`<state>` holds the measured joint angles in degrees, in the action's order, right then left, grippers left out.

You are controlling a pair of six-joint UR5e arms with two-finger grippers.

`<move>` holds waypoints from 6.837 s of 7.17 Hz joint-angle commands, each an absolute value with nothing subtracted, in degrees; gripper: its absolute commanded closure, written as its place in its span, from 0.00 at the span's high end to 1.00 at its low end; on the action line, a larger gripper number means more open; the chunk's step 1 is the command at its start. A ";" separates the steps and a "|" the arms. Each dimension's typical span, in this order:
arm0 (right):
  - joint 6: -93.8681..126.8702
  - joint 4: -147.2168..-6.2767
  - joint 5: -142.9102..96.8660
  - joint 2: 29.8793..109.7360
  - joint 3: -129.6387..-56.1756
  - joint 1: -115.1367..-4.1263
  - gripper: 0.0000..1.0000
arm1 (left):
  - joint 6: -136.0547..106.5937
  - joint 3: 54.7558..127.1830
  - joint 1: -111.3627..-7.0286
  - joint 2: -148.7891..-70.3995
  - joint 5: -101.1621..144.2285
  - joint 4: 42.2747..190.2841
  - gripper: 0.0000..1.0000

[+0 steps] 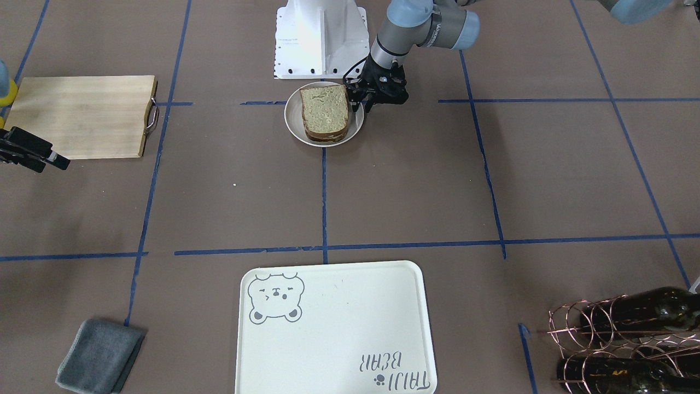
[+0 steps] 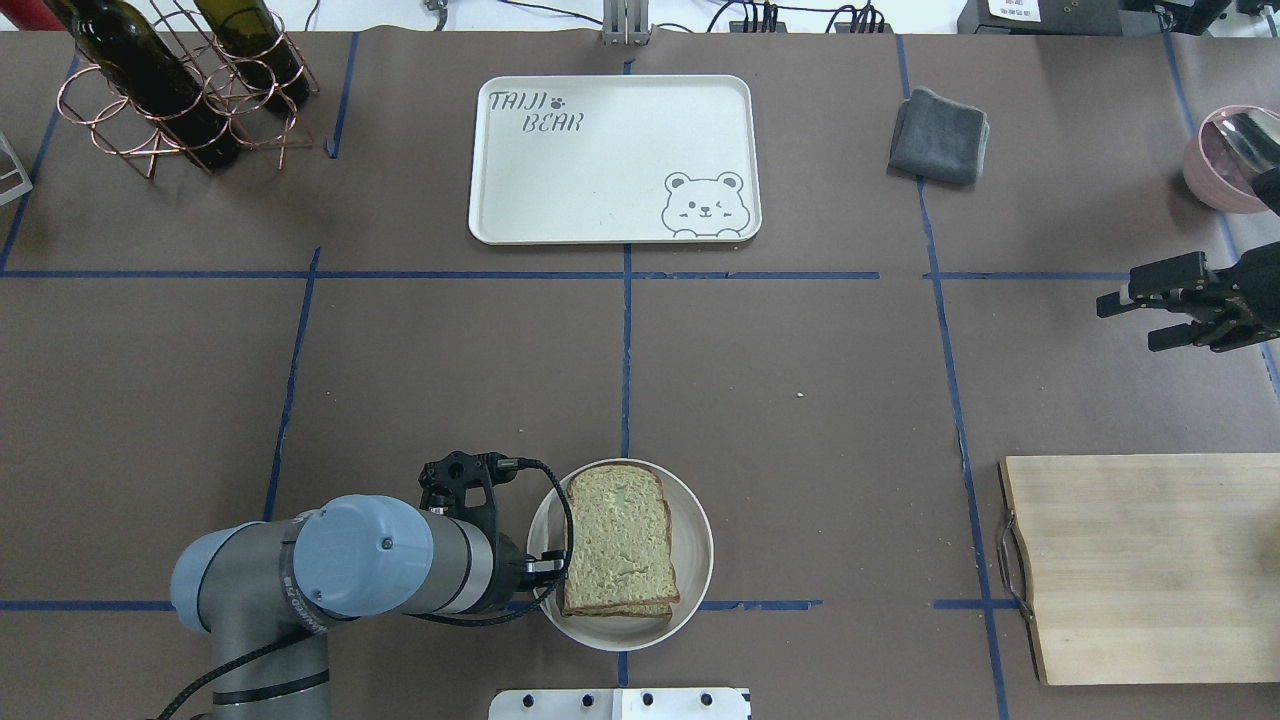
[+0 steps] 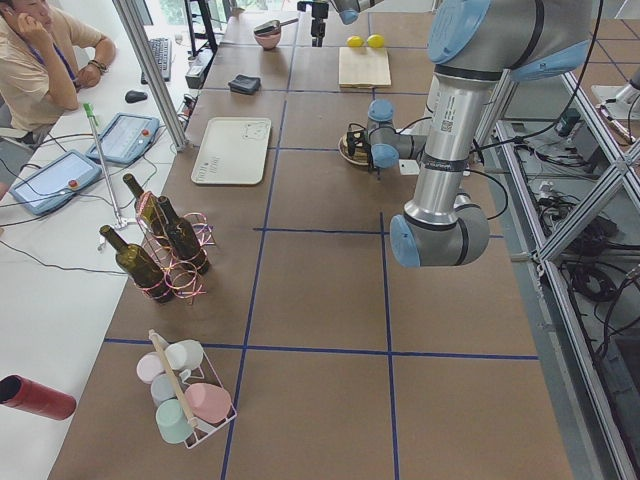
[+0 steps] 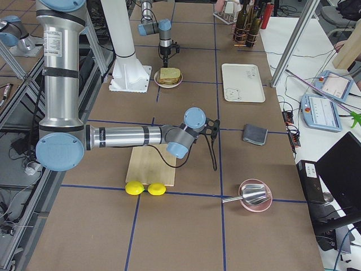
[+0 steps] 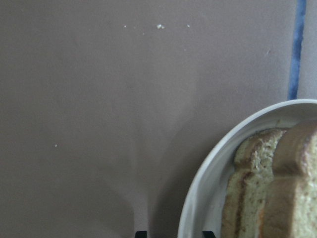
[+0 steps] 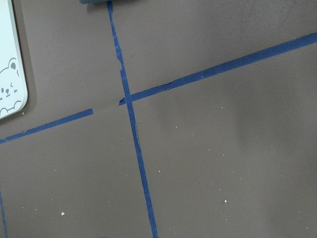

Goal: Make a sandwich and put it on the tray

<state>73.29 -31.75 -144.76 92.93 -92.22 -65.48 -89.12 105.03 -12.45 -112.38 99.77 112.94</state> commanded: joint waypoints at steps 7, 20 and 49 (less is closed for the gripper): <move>73.92 -31.82 -146.34 92.81 -92.72 -65.48 1.00 | -97.08 105.23 -24.23 -116.54 100.55 118.71 0.00; 73.65 -31.99 -145.63 91.76 -95.01 -65.21 1.00 | -120.32 51.15 -42.10 -144.75 106.96 138.07 0.00; -5.28 -102.75 -137.37 89.74 -99.58 -87.72 1.00 | 10.19 98.28 -87.10 -86.57 137.63 95.82 1.00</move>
